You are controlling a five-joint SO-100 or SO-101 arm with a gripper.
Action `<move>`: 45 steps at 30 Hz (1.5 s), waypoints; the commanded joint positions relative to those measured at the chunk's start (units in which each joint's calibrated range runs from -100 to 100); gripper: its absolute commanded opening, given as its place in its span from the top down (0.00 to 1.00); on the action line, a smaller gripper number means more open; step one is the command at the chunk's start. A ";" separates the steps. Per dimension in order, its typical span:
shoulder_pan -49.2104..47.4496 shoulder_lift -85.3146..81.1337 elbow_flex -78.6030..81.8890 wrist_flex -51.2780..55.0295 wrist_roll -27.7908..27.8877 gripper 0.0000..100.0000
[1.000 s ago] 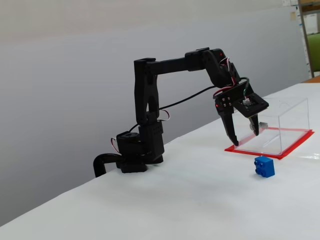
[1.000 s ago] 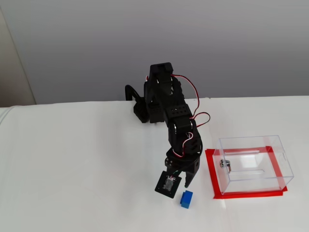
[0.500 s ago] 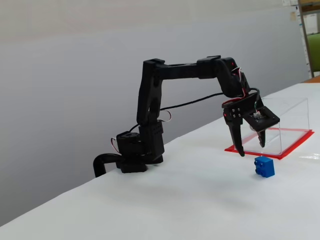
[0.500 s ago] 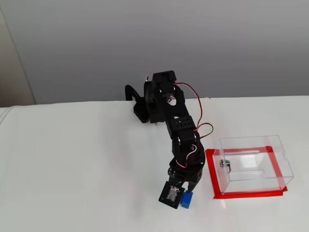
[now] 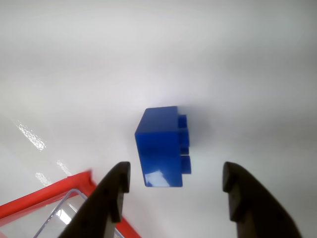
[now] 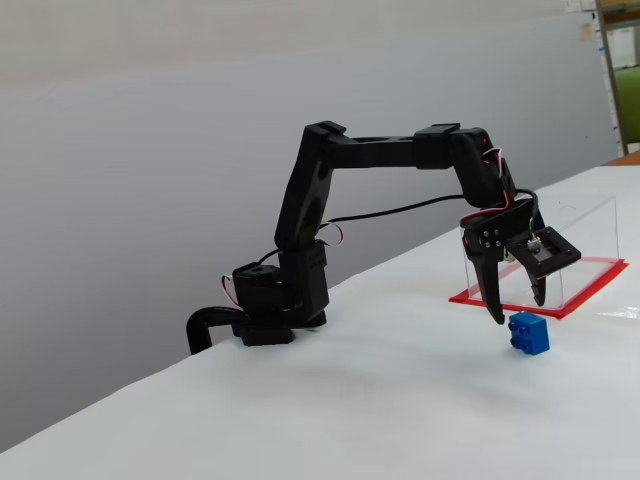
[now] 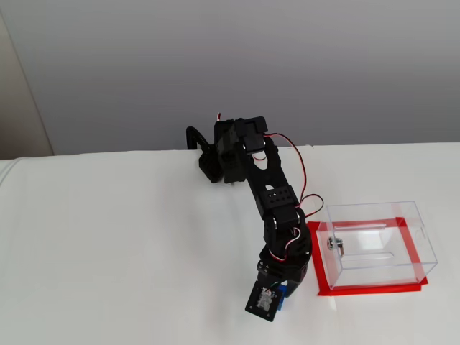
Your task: Pick the blue lego brick and place it into the transparent box
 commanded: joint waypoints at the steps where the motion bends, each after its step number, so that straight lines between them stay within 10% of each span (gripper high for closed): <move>1: -0.17 0.09 -3.71 -0.38 -0.41 0.79; 45: -1.58 6.71 -7.87 -0.12 -1.14 0.94</move>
